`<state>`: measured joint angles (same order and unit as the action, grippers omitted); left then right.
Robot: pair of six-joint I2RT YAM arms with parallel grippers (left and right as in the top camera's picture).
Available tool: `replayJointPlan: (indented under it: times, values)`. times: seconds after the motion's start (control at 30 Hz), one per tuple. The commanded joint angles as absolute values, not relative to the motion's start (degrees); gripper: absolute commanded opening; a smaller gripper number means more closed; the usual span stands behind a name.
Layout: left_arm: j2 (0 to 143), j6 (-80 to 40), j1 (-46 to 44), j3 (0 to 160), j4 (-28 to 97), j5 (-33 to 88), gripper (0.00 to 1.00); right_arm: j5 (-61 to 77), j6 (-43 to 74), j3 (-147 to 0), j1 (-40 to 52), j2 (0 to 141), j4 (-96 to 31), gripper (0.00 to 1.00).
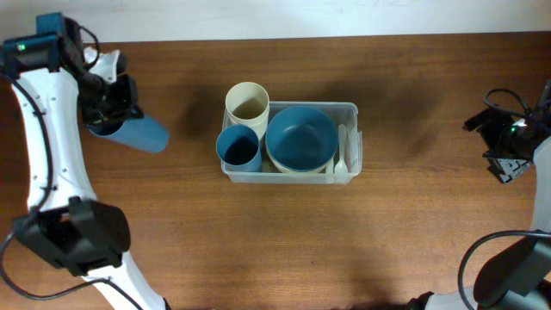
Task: Pack container
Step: 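Carry the teal cup over the container and stack it into the teal cup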
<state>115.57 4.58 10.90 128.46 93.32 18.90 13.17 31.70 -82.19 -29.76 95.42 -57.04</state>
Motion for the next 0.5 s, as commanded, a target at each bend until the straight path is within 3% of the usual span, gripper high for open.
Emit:
replayJointPlan:
  times: [0.0,0.47]
  values:
    - [109.5,11.0,7.3,132.2,95.3,18.6,0.02,13.3,32.2,-83.0,-30.0,94.0,-57.0,0.99]
    - [98.5,16.9,-10.8,132.2,96.7,11.8,0.01,13.3,32.2,-83.0,-30.0,94.0,-57.0,0.99]
